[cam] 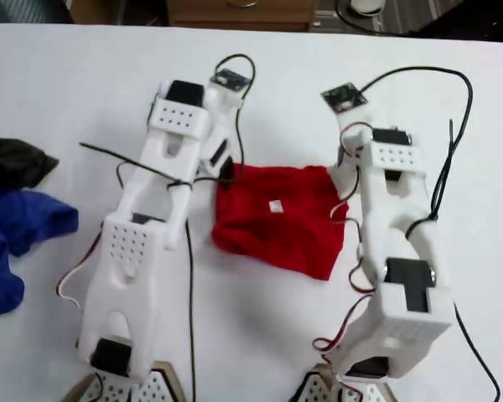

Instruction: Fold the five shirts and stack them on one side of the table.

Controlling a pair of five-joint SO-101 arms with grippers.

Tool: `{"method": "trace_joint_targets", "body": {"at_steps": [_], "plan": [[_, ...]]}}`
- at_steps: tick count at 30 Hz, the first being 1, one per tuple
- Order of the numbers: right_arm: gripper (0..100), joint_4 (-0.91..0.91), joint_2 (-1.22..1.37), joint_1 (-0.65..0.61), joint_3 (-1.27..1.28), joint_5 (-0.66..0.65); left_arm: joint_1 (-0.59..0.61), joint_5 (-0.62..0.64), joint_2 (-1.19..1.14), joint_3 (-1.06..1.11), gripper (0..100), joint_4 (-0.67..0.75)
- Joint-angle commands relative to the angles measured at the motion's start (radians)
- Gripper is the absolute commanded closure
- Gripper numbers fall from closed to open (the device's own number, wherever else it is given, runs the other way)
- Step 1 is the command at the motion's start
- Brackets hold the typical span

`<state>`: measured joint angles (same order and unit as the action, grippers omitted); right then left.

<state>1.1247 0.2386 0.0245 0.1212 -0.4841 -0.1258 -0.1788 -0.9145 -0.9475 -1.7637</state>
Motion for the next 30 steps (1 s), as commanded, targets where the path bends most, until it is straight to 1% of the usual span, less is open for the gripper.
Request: {"method": "trace_joint_targets", "body": {"at_steps": [1, 5, 7, 9, 13, 19, 24, 30], "plan": [[84.8, 0.048, -0.002, -0.021, -0.109, 0.046, -0.014, 0.0, 0.078, 0.025, 74, -0.012], [84.8, 0.147, -0.048, -0.044, -0.169, 0.048, -0.014, 0.0, 0.078, 0.054, 74, -0.014], [84.8, 0.18, -0.079, -0.051, -0.178, 0.08, -0.015, 0.0, 0.087, 0.064, 74, -0.015], [84.8, 0.194, -0.11, -0.067, -0.181, 0.12, -0.017, 0.0, 0.089, 0.058, 74, -0.017], [84.8, 0.209, -0.113, -0.105, -0.175, 0.138, -0.02, 0.0, 0.089, 0.064, 74, -0.017], [84.8, 0.173, -0.061, -0.11, -0.176, 0.138, -0.021, 0.0, 0.089, 0.064, 74, -0.021], [84.8, 0.124, 0.051, -0.097, -0.178, 0.132, -0.035, 0.002, 0.089, 0.062, 74, -0.021], [84.8, 0.038, 0.182, -0.051, -0.181, 0.129, -0.097, 0.002, 0.091, 0.054, 74, -0.021]]}}
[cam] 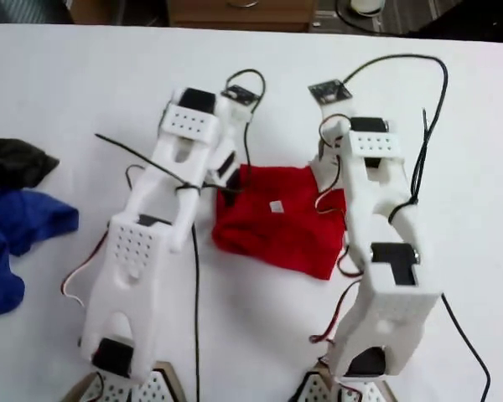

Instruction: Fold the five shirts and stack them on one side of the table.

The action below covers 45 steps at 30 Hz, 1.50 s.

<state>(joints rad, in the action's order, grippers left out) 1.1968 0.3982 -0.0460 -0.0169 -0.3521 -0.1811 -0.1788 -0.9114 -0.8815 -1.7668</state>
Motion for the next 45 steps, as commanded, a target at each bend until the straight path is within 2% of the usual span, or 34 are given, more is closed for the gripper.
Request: {"method": "trace_joint_targets", "body": {"at_steps": [1, 8, 15, 24, 34, 41, 45], "plan": [[84.8, -0.039, 0.033, 0.019, -0.043, -0.003, -0.054, 0.0, 0.087, -0.013, 74, -0.015], [84.8, -0.041, 0.056, 0.025, -0.044, -0.003, -0.14, -0.005, 0.094, -0.093, 74, -0.011], [84.8, -0.038, 0.058, 0.051, -0.043, -0.003, -0.199, -0.002, 0.061, -0.061, 74, 0.04], [84.8, -0.036, 0.058, 0.061, -0.061, -0.003, -0.249, 0.002, 0.098, -0.047, 74, -0.021], [84.8, -0.035, 0.058, 0.056, -0.061, -0.003, -0.281, -0.008, 0.381, 0.229, 74, -0.018], [84.8, -0.012, 0.054, 0.061, -0.063, -0.003, -0.327, -0.008, 0.4, 0.503, 74, 0.107], [84.8, -0.007, 0.056, 0.062, -0.064, -0.003, -0.327, -0.008, 0.402, 0.519, 74, 0.083]]}}
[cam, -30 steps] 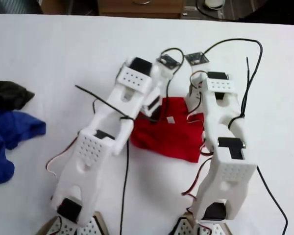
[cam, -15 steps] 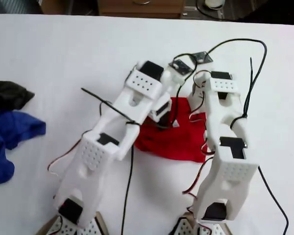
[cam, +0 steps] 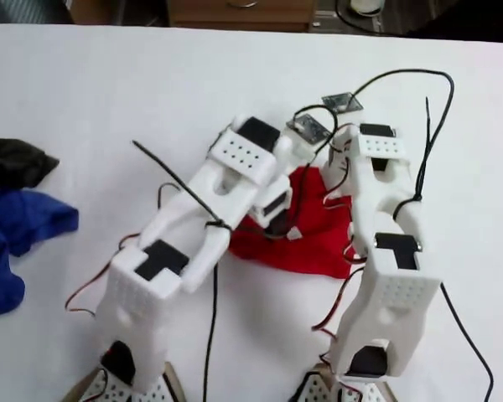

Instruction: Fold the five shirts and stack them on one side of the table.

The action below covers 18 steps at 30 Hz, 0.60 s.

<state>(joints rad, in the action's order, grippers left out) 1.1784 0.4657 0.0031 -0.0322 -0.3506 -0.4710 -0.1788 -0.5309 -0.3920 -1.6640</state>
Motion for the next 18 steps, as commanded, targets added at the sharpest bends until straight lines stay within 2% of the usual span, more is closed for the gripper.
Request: {"method": "trace_joint_targets", "body": {"at_steps": [1, 7, 11, 14, 18], "plan": [[84.8, 0.012, -0.012, 0.012, -0.049, -0.005, -0.037, -0.009, 0.023, 0.025, 74, -0.029], [84.8, 0.013, -0.018, 0.012, -0.066, -0.005, -0.064, -0.009, 0.106, 0.004, 74, -0.104], [84.5, 0.093, -0.028, 0.042, -0.144, -0.003, -0.072, -0.011, 0.226, 0.004, 74, -0.109], [84.4, 0.157, -0.058, 0.071, -0.193, -0.003, -0.025, -0.04, 0.285, -0.001, 74, -0.097], [84.7, 0.26, -0.091, 0.097, -0.198, -0.005, 0.109, -0.043, 0.29, 0.002, 74, -0.025]]}}
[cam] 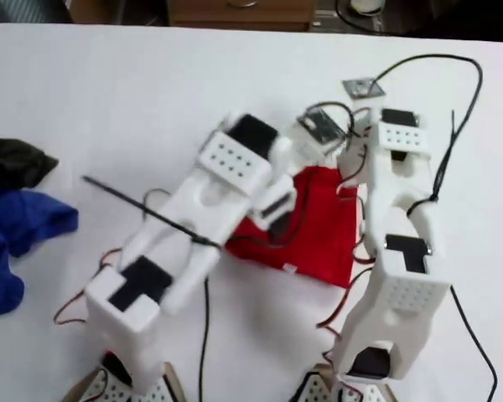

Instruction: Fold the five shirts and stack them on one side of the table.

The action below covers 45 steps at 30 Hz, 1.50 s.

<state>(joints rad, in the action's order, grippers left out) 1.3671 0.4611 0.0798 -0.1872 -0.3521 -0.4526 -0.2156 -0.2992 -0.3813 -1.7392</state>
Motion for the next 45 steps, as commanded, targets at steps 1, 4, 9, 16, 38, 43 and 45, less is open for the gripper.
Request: {"method": "trace_joint_targets", "body": {"at_steps": [1, 4, 9, 16, 38, 43, 45], "plan": [[84.7, 0.101, -0.09, 0.027, -0.043, -0.005, 0.129, -0.003, 0.048, -0.007, 74, 0.081], [84.7, 0.179, -0.091, 0.035, -0.04, -0.083, 0.206, 0.002, -0.023, -0.013, 74, 0.199], [84.4, 0.18, -0.147, 0.033, 0.066, -0.199, 0.213, 0.002, -0.187, -0.03, 74, 0.399], [84.6, 0.048, -0.449, 0.038, 0.422, -0.25, 0.193, 0.029, -0.422, -0.306, 74, 0.376], [84.7, -0.395, -0.934, -0.415, 1.126, -0.146, 0.287, 0.029, -0.822, -0.937, 74, 0.038], [84.7, -0.395, -0.934, -0.46, 1.194, -0.153, 0.299, 0.029, -0.841, -0.938, 74, 0.038], [84.7, -0.394, -0.934, -0.453, 1.212, -0.157, 0.296, 0.029, -0.844, -0.938, 74, 0.04]]}}
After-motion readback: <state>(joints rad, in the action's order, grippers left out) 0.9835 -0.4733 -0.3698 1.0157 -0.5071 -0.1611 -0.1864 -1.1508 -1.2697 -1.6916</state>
